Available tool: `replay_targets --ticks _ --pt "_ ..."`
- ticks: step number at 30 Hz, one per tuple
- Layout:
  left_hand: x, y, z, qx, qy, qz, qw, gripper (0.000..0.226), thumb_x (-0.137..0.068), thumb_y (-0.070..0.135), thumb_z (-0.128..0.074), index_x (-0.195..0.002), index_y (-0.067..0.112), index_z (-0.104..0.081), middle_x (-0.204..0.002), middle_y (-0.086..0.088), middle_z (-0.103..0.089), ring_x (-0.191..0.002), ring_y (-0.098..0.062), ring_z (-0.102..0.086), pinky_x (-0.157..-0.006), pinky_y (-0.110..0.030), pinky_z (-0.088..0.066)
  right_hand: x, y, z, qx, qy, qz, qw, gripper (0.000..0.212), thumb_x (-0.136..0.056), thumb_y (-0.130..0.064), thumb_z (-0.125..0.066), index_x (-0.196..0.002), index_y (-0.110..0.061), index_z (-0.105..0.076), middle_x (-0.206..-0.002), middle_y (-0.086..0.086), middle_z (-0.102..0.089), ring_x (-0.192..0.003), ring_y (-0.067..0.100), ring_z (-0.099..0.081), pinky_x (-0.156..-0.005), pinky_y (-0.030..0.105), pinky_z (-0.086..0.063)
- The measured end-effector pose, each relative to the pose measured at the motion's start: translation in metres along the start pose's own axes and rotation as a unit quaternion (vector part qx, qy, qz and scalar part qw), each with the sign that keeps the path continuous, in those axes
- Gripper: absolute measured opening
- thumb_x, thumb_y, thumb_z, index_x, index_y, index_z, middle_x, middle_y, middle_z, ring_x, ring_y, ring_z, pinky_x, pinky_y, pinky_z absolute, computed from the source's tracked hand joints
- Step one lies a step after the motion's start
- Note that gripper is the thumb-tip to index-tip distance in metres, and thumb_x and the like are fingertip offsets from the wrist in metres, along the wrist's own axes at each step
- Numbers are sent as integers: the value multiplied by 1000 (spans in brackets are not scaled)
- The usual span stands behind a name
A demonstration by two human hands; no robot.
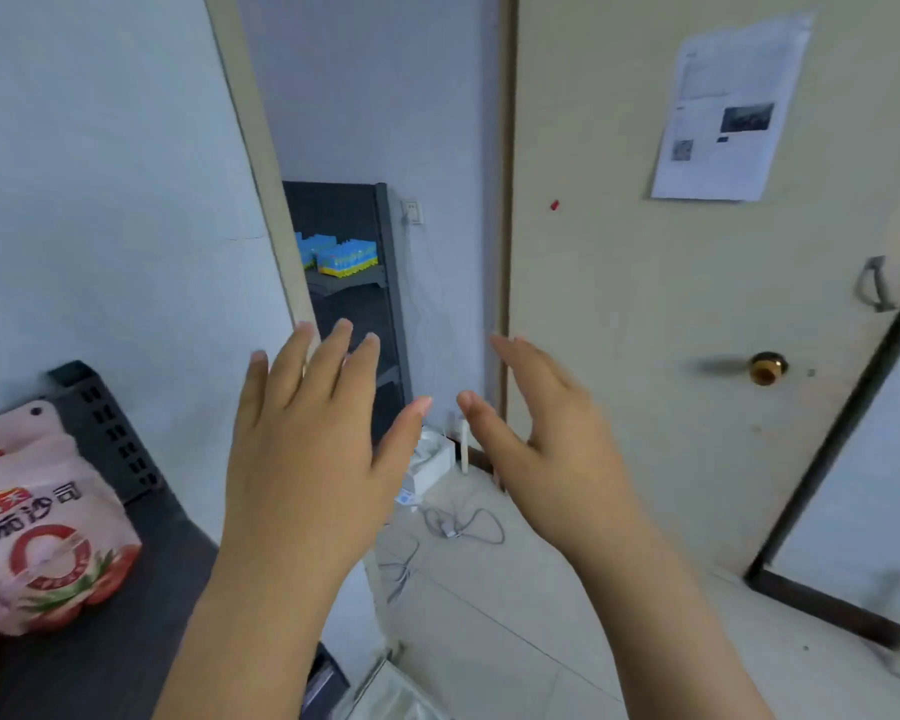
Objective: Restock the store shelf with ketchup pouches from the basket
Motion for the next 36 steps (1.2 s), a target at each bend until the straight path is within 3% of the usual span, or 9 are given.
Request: replay_targets --ticks 4,10,13,17,21,28,31,36 --pt "-16 73 -33 46 -13 -63 997 70 -96 64 -34 -144 16 -52 -153 -6 -49 -147 -31 -35 -120 -55 -28 9 43 57 64 25 -29 997 59 -100 -54 -50 -152 -28 -40 -159 -10 -41 -152 8 -27 -116 27 -32" --pt "-44 208 -70 109 -44 -148 982 74 -95 69 -24 -147 21 -47 -155 -1 -47 -150 -28 -32 -122 -52 -23 29 111 169 150 94 -88 980 62 -101 -55 -48 -155 -28 -37 -160 -12 -38 -152 3 -21 -122 26 -24" --pt "-56 284 -86 138 -60 -191 970 76 -93 71 -24 -148 22 -45 -157 0 -45 -150 -29 -30 -123 -52 -21 46 146 227 193 137 -130 963 61 -100 -57 -46 -154 -30 -38 -160 -14 -39 -153 3 -23 -119 27 -29" --pt "-63 381 -102 170 -74 -264 947 78 -95 72 -19 -146 21 -47 -156 -2 -47 -148 -32 -34 -121 -56 -26 68 186 297 275 163 -179 930 61 -102 -55 -45 -155 -28 -36 -161 -13 -37 -153 6 -23 -114 21 -20" --pt "-58 472 -115 204 -95 -336 915 78 -96 72 -16 -149 23 -44 -157 0 -44 -149 -29 -32 -123 -53 -24 91 218 358 324 184 -228 899 63 -102 -54 -44 -157 -25 -34 -162 -10 -36 -154 7 -20 -122 28 -21" --pt "-55 621 -129 316 -140 -425 837 82 -91 72 -22 -149 20 -44 -160 -5 -39 -148 -33 -33 -118 -51 -35 138 280 445 379 258 -347 818 62 -103 -55 -44 -157 -25 -35 -163 -13 -35 -154 5 -19 -122 25 -20" --pt "-61 685 -138 355 -139 -466 798 83 -90 71 -22 -149 17 -44 -161 -8 -38 -149 -33 -30 -119 -50 -32 149 307 481 399 287 -392 778 62 -103 -55 -43 -157 -26 -34 -162 -14 -35 -154 5 -20 -120 22 -17" --pt "-76 794 -146 386 -95 -557 729 83 -93 72 -22 -144 13 -51 -156 -11 -45 -145 -30 -38 -116 -46 -34 157 346 541 455 315 -442 706 63 -103 -53 -45 -156 -22 -36 -162 -8 -37 -155 10 -21 -123 28 -19"
Point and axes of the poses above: each hand's wrist, its own x-axis away from the middle knuckle, its own z-axis out of the back of the hand, y = z × x, the point moved 1 cm from there along -x, towards the middle knuckle
